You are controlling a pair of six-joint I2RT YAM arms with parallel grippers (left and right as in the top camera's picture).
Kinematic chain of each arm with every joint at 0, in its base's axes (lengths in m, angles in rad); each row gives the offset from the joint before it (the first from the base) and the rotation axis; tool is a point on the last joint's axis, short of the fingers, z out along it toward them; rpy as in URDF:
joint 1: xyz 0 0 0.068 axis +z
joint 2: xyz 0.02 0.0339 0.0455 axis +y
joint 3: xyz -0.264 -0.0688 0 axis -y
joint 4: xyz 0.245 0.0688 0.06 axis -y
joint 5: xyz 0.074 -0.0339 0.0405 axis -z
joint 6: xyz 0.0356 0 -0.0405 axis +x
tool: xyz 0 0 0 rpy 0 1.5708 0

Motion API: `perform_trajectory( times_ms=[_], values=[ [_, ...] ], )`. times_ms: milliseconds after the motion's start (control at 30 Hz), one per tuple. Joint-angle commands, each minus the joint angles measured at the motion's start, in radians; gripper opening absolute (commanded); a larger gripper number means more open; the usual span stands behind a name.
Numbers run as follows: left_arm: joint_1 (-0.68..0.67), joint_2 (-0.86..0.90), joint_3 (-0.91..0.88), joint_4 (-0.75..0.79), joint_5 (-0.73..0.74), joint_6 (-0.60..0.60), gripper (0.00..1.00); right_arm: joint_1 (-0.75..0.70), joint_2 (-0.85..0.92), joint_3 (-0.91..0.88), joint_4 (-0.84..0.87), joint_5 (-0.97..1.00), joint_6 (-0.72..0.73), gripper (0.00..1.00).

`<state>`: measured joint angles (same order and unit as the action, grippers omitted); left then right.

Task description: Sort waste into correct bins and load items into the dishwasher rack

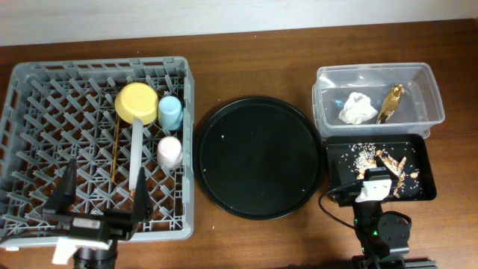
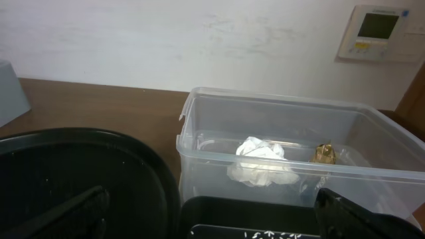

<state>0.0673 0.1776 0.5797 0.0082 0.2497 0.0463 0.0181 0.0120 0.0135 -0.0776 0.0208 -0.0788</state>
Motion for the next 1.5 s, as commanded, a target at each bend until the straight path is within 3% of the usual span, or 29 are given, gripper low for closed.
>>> perform_trajectory(
  times_ms=[0, 167, 467, 633, 867, 1467],
  values=[
    [-0.004, -0.074, -0.14, 0.111, -0.01, -0.002, 0.99, -0.007, -0.009, -0.008, -0.004, -0.002, 0.008, 0.99],
    [-0.004, -0.172, -0.29, 0.162, -0.063, -0.063, 0.99, -0.007, -0.008, -0.008, -0.004, -0.002, 0.008, 0.99],
    [-0.009, -0.172, -0.469, 0.182, -0.181, -0.063, 1.0, -0.007, -0.008, -0.008, -0.004, -0.002, 0.008, 0.99],
    [-0.008, -0.172, -0.571, 0.156, -0.237, -0.14, 0.99, -0.007, -0.008, -0.008, -0.004, -0.002, 0.008, 0.99],
    [-0.009, -0.172, -0.57, -0.101, -0.25, -0.139, 0.99, -0.007, -0.008, -0.008, -0.004, -0.002, 0.008, 0.99],
    [-0.008, -0.172, -0.57, -0.092, -0.247, -0.109, 0.99, -0.007, -0.008, -0.008, -0.004, -0.002, 0.008, 0.99]
  ],
)
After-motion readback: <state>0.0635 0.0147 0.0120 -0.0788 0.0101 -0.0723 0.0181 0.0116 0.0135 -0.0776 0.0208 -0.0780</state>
